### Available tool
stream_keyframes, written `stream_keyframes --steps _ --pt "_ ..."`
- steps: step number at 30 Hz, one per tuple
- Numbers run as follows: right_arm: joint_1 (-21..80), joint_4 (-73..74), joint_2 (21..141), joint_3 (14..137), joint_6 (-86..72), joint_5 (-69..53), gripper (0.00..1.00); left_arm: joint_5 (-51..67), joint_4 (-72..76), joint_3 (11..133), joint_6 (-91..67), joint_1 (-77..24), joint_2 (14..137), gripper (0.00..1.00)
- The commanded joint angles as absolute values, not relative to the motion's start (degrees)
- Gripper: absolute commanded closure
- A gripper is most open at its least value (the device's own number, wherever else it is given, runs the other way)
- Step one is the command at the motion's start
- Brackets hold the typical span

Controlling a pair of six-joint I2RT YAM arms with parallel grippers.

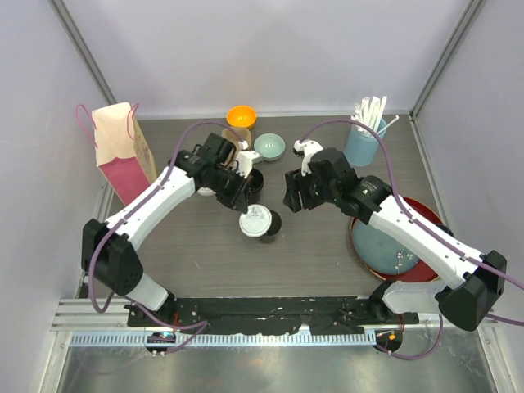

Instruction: Pack the takeout coffee

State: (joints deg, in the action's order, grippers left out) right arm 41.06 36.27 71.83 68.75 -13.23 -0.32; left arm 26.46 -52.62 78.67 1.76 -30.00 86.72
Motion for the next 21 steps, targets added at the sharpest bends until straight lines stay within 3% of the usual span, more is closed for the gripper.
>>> stream_keyframes --steps 1,14,21 --pt "41.0 30.4 69.1 66.5 -12.7 -5.4 0.38 27.4 -49.6 80.8 -2.0 -32.3 90.8 1.00" --pt "40.7 28.4 72.9 64.3 -12.0 -6.4 0.38 27.8 -46.2 83.3 -3.4 -35.5 96.2 1.00" --pt "40.7 26.7 76.8 63.5 -12.3 -10.2 0.44 26.7 -47.0 84.3 -2.6 -35.5 98.4 1.00"
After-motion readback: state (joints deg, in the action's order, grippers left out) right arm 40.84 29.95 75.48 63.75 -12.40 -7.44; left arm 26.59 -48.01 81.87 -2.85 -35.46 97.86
